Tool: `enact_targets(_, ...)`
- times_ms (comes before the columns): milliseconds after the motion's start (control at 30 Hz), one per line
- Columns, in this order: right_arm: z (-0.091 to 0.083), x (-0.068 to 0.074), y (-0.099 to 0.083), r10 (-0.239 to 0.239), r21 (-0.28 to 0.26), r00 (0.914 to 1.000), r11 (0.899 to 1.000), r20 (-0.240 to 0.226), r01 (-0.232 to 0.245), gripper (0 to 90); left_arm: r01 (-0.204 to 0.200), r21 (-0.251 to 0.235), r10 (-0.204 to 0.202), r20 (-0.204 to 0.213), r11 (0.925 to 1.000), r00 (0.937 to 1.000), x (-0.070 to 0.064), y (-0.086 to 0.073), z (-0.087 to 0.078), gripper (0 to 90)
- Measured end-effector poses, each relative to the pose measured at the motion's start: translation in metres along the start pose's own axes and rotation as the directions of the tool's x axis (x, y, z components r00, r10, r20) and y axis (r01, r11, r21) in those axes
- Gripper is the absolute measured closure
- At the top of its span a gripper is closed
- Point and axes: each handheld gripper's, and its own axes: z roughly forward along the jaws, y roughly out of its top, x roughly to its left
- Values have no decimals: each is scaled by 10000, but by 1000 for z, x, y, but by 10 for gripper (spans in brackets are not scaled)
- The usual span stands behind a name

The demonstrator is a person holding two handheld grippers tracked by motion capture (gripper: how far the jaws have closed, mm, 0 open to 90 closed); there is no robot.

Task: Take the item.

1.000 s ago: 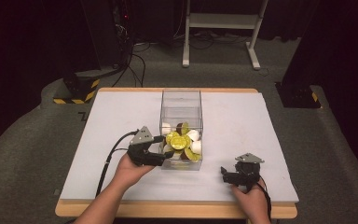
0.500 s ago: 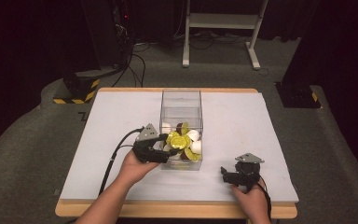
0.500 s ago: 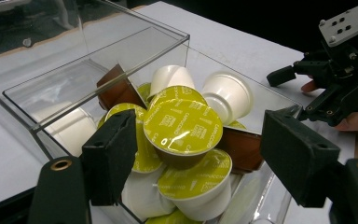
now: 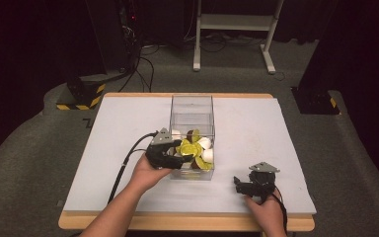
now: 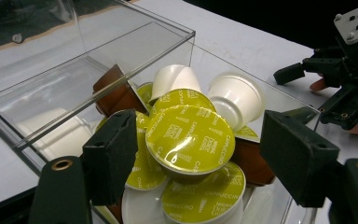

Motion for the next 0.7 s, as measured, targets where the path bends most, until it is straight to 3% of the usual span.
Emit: enact_targets(700, 0, 0, 0, 0, 2, 10000, 10000, 2, 0, 79, -280, 608, 296, -263, 9978, 9992, -2, 1, 22, 277)
